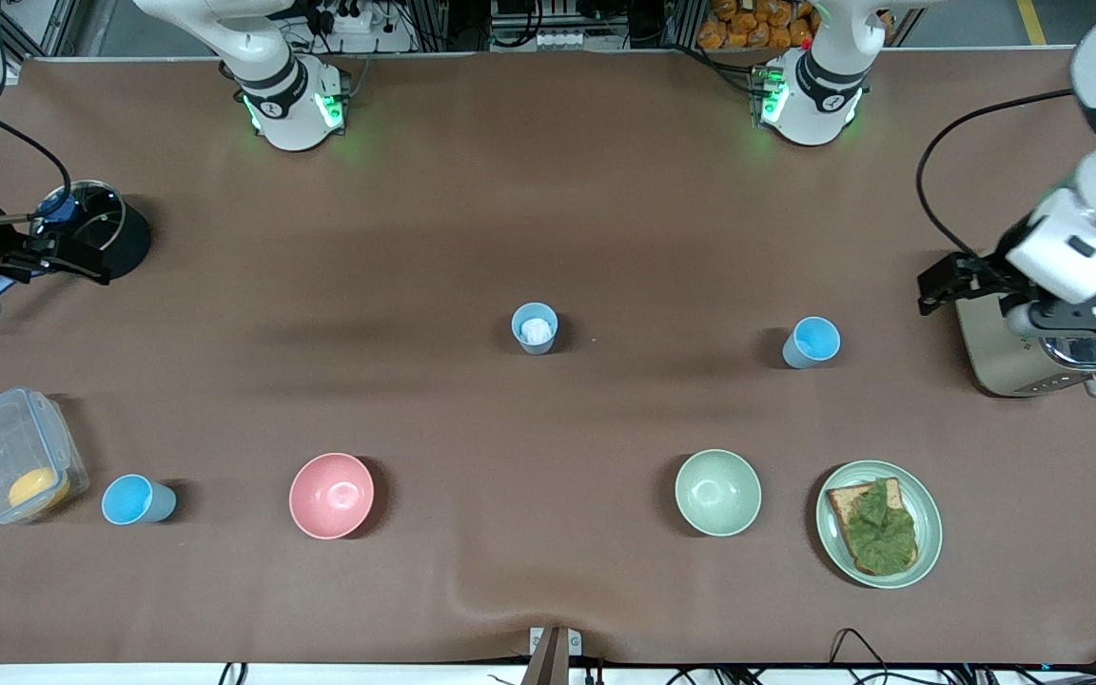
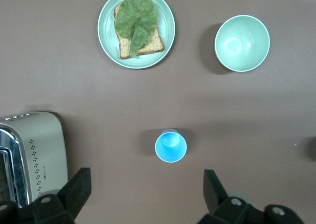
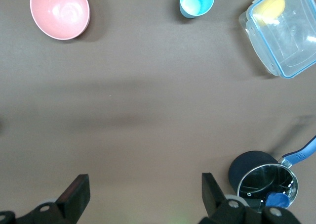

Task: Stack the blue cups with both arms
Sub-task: 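Reach the left gripper down to the blue cup near the toaster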

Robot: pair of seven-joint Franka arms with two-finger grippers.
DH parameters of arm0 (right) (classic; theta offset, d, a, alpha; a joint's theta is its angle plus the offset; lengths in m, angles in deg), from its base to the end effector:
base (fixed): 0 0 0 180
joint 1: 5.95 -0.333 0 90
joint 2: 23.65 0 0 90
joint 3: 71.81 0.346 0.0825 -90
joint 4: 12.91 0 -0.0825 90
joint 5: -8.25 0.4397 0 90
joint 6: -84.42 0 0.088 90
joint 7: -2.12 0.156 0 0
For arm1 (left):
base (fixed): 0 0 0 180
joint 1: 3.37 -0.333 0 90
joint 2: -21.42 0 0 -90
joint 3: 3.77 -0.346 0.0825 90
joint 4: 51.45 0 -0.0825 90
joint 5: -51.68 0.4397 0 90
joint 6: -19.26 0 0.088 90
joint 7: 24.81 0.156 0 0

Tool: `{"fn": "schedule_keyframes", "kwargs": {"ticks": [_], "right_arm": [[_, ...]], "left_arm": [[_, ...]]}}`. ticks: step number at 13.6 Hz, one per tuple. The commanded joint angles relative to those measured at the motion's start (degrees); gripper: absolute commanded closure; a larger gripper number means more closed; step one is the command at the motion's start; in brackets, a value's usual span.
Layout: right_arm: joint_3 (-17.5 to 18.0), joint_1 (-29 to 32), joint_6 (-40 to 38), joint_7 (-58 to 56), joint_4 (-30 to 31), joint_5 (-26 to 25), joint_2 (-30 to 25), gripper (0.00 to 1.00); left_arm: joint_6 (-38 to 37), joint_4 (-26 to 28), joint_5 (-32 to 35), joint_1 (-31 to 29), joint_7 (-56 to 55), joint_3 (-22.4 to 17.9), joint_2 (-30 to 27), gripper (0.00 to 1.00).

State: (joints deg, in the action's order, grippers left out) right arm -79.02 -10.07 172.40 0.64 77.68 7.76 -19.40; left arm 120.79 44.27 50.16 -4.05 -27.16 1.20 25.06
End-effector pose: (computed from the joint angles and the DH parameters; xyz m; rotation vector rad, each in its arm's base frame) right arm 0.6208 -0.0326 0.5520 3.1226 -0.0439 -0.1872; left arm 0.6434 -0.0507 0.5306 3.1070 -0.0447 0.0563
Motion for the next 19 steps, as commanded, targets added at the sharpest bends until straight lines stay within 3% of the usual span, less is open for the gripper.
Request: {"fn": "schedule_keyframes", "kwargs": {"ticks": [1, 3, 8, 15, 19], "right_arm": [[0.89, 0.7, -0.17, 0.25, 1.08, -1.35, -1.35, 0.0], [0.89, 0.7, -0.17, 0.25, 1.08, -1.36, -1.35, 0.0], [0.89, 0.7, -0.17, 0.25, 1.08, -1.35, -1.35, 0.0], [0.89, 0.7, -0.17, 0.33, 1.08, -1.36, -1.35, 0.0], [0.89, 0.7, -0.17, 0.25, 1.08, -1.36, -1.35, 0.0]], "left_arm": [[0.6, 1.83, -2.17, 0.06, 1.39, -0.31, -0.74, 0.0], [0.69, 2.88, -2.61, 0.59, -1.49, -0.22, 0.05, 0.0], [7.0, 12.18, -3.84, 3.66, -5.11, 0.39, 1.19, 0.0], [26.6, 28.62, -4.02, 4.9, -4.85, 1.1, 3.57, 0.0], [31.96, 30.93, -4.19, 6.56, -5.03, 1.18, 7.51, 0.0]]}}
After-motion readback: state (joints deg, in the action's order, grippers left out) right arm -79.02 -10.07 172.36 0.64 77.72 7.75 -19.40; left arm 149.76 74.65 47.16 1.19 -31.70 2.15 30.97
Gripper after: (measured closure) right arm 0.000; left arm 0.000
